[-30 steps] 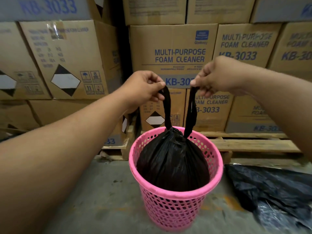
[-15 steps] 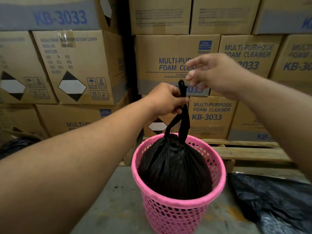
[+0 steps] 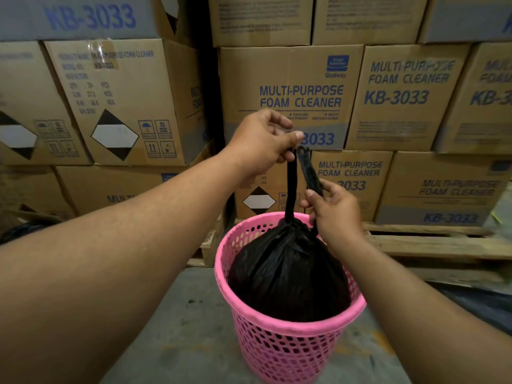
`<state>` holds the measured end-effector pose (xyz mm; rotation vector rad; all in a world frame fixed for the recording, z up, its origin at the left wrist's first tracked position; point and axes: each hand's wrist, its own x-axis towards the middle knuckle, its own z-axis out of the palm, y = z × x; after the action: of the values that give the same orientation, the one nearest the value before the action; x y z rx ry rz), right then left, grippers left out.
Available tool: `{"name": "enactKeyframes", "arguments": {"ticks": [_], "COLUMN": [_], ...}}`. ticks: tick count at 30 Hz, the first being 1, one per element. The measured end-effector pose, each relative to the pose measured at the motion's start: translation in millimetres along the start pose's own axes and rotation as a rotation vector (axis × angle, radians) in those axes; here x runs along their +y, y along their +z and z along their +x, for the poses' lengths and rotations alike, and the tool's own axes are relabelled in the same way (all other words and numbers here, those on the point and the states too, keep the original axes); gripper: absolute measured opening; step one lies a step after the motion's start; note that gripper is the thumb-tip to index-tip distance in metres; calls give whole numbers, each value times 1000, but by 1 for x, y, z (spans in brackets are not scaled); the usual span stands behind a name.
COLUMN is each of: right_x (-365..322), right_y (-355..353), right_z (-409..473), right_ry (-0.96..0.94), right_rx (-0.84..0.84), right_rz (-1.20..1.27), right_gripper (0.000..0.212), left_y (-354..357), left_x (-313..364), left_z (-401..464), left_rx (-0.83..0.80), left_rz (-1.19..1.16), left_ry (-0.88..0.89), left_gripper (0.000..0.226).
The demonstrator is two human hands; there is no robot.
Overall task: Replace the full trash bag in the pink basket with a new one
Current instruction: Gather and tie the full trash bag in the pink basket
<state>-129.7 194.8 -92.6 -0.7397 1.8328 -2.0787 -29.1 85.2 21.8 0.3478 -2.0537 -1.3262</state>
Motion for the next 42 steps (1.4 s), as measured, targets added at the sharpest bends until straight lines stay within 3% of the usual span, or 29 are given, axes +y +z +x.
{"name": "enactKeyframes", "arguments": {"ticks": [3,6,10,15,18,21,25,30,35,40,42], "right_x": [-5,-18,-19,-13,-11,-9,-13,-25,-31,-37,-36], "right_y": [-3,-3,-1,-5,-6,-6,-9,-15,-17,-16,-16], "right_z": [-1,-7,0,12,17,22,28,27,26,26,28], "right_ry": [-150,-178,-172,-134,-108,-86,-78,-80,-20,-7,-12], "right_rx": [-182,-388,-258,-247,-248,-213,-136,-200,-223,-216,-141], "right_rz": [-251,-306,-417,-359,-313,-274,-195,-270,-152,-157,-158], "right_gripper": [29,16,46,45,43,41,28,27,26,9,23], "left_y": [-1,4,11,-3,-6,-2,2,9,14,31,36], "left_x": [4,5,1,-23,-38,-51,-66,-80,-86,-95,-97], "left_z": [1,1,-2,-4,-12,-17,-23,-21,-18,-29,-31], "left_rx": [-28,-70,-88,-86,-202,-215,-161,-209,-154,-283,-292], "left_rz": [34,47,51,519,582,486,323,208,137,-63,-82], "left_ry": [41,81,72,-66,-55,-37,-71,-149,-132,-262,-264], "left_gripper": [26,21,24,50,42,26,23,56,19,25,24]}}
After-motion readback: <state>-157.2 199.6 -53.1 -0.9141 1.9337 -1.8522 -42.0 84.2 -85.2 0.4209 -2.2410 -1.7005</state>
